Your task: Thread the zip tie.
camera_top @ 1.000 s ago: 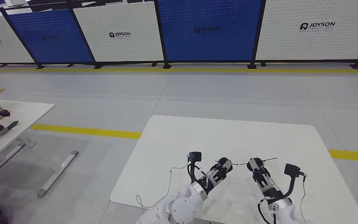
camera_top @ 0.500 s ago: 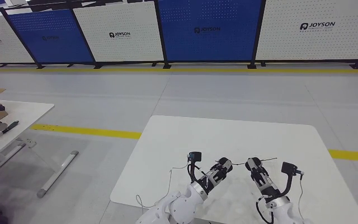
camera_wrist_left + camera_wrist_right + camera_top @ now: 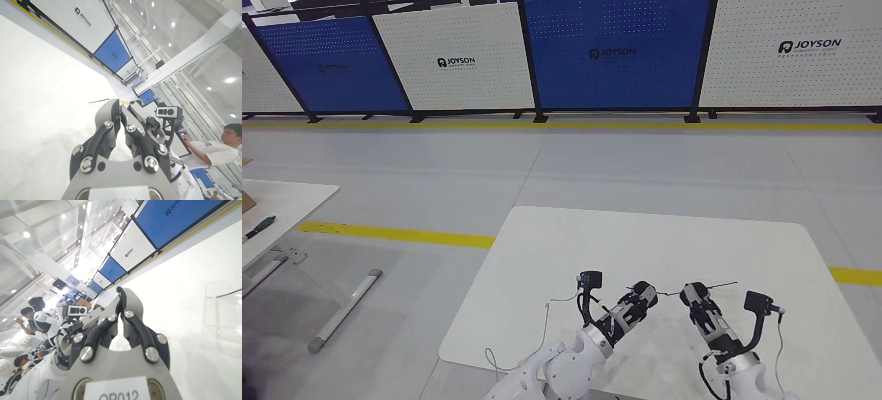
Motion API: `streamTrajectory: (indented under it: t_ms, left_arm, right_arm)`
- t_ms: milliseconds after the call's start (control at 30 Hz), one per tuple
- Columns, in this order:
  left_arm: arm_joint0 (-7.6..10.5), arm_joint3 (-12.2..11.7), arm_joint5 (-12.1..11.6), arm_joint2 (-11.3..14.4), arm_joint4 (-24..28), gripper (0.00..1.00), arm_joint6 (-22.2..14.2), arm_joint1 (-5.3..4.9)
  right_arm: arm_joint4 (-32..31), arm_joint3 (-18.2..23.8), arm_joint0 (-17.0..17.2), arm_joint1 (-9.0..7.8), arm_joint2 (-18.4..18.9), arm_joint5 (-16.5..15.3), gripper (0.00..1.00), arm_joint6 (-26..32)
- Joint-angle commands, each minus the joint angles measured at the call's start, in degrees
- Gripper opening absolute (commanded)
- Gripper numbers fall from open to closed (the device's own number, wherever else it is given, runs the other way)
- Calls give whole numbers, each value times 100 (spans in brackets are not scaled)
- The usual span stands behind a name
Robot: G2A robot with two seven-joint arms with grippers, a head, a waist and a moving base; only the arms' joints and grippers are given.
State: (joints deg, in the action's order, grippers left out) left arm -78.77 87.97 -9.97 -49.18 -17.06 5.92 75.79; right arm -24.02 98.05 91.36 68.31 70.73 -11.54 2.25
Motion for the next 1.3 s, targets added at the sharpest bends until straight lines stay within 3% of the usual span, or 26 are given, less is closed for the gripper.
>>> streamTrajectory:
  t_ms: [0, 1033, 1267]
  left_arm:
    - [0, 0, 0, 0, 0, 0, 0, 0]
    - [0, 0, 0, 0, 0, 0, 0, 0]
    - [1, -36, -201, -42, 581, 0, -124, 34]
  right_arm:
    - [-1, -31, -26, 9, -10, 11, 0, -5]
    - [-114, -58, -43, 88, 1, -21, 0, 37]
    - [-42, -32, -6, 96, 54, -114, 0, 63]
